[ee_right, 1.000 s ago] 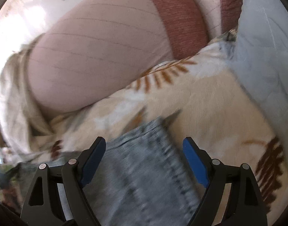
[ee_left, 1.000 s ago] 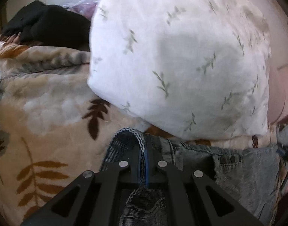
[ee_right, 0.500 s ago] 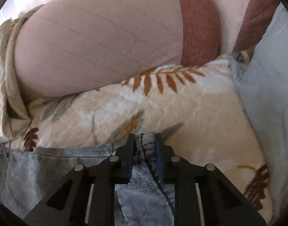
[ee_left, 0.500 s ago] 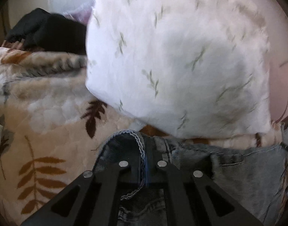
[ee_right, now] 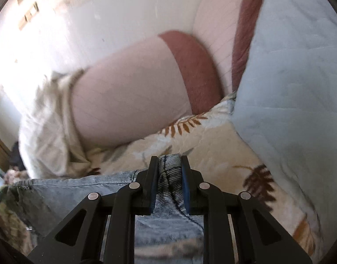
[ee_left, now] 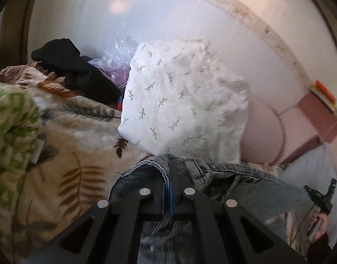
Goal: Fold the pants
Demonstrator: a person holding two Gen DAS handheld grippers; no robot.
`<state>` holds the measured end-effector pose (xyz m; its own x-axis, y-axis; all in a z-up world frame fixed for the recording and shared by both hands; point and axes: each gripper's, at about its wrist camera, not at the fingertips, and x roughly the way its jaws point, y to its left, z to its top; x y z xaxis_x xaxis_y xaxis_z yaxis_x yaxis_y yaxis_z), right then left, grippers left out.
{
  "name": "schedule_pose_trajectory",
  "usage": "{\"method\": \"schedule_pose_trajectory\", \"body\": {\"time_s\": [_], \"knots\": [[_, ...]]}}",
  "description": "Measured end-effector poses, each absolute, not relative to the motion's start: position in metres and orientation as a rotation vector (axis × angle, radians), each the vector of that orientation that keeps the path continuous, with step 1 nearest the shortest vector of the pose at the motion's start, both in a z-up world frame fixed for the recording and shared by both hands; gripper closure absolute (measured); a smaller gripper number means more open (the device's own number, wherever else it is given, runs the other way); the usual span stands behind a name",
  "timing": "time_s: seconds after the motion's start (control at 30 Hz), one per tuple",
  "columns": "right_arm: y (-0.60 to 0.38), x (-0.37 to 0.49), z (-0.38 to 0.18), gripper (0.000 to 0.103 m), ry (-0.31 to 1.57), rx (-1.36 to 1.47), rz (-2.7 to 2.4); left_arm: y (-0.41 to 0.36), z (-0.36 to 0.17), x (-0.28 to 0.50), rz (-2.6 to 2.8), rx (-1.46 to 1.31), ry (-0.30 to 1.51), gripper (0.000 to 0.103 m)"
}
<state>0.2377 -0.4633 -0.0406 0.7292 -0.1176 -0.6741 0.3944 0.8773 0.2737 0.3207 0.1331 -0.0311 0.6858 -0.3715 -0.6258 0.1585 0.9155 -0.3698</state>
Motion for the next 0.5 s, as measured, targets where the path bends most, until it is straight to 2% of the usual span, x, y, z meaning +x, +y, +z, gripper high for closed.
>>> {"method": "schedule_pose_trajectory", "body": {"time_s": [0.2,0.5], "knots": [[-0.446,0.166,-0.036,0.085,0.686,0.441,-0.261,0.165,-0.047,0.235,-0.329,-0.316,0.772,0.099],[-0.431,0.052,-0.094,0.085,0.831,0.449,-0.236,0.189,-0.141,0.149,-0.308,-0.316,0.938,0.099]]}}
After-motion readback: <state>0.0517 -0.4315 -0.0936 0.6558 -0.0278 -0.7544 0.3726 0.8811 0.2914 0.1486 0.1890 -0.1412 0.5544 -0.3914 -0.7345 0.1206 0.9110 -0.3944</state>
